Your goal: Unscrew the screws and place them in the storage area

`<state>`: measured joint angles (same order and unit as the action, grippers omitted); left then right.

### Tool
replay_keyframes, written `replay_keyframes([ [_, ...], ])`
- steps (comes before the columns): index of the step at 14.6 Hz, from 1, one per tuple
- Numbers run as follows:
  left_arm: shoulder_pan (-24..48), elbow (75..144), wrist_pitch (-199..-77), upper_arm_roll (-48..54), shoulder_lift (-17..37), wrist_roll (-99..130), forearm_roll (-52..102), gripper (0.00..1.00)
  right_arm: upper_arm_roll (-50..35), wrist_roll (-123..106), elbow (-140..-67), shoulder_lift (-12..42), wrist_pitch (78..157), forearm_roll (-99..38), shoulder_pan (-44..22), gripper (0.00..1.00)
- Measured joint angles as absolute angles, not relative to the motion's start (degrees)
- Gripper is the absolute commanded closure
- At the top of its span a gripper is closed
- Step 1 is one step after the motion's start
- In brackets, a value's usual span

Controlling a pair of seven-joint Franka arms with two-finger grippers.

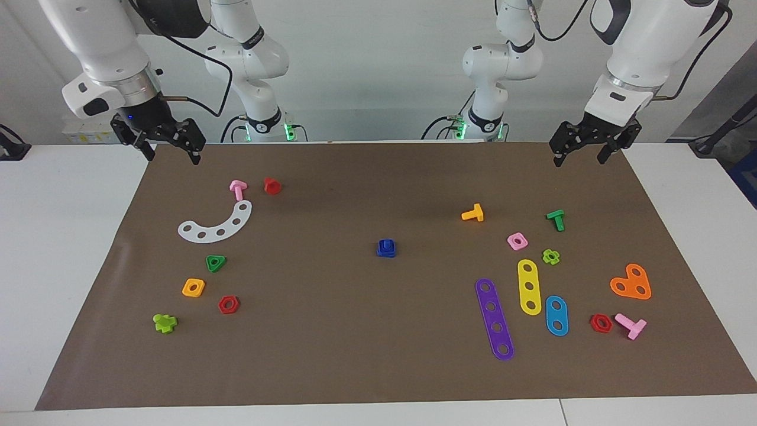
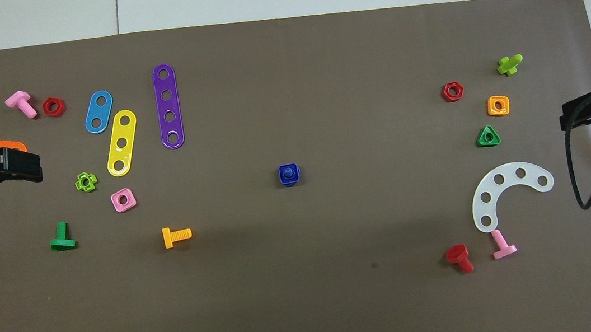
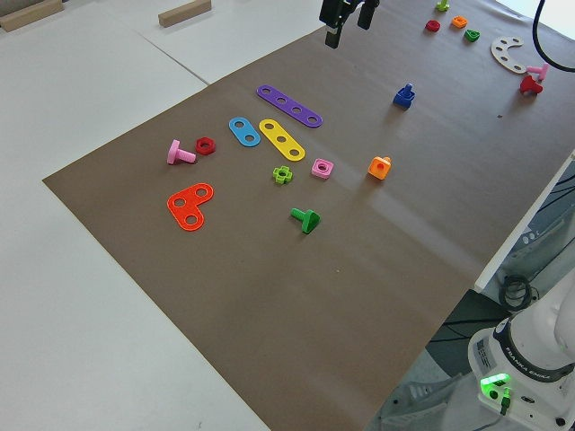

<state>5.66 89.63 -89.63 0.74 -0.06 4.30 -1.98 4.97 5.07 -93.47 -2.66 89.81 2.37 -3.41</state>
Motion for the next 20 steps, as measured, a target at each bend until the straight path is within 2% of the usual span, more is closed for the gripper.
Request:
replay_keyframes([
  [4, 5.67, 89.98, -90.34, 0.81, -0.06, 4.15, -1.9, 0.0, 4.97, 5.07, -93.47, -2.66, 89.81, 2.37, -3.41, 0.0],
  [7, 6.42, 93.06, -94.22, 1.86, -0.15, 9.22, -0.47, 0.0, 4.97, 5.07, -93.47, -2.66, 89.81, 2.37, -3.41, 0.0],
  [11, 15.59, 100.29, -101.92, 2.49, 0.44, 19.59, 0.2, 0.0, 4.97, 5.07, -93.47, -2.66, 89.81, 2.37, -3.41, 0.0],
  [14, 22.19, 102.01, -107.1, 2.69, 3.5, 27.32, 0.2, 0.01, 4.97, 5.07, -93.47, -2.66, 89.81, 2.37, -3.41, 0.0],
  [20, 29.13, 101.69, -116.53, 2.62, 12.35, 35.11, 0.2, 0.07, 4.97, 5.07, -93.47, -2.66, 89.81, 2.37, -3.41, 0.0],
])
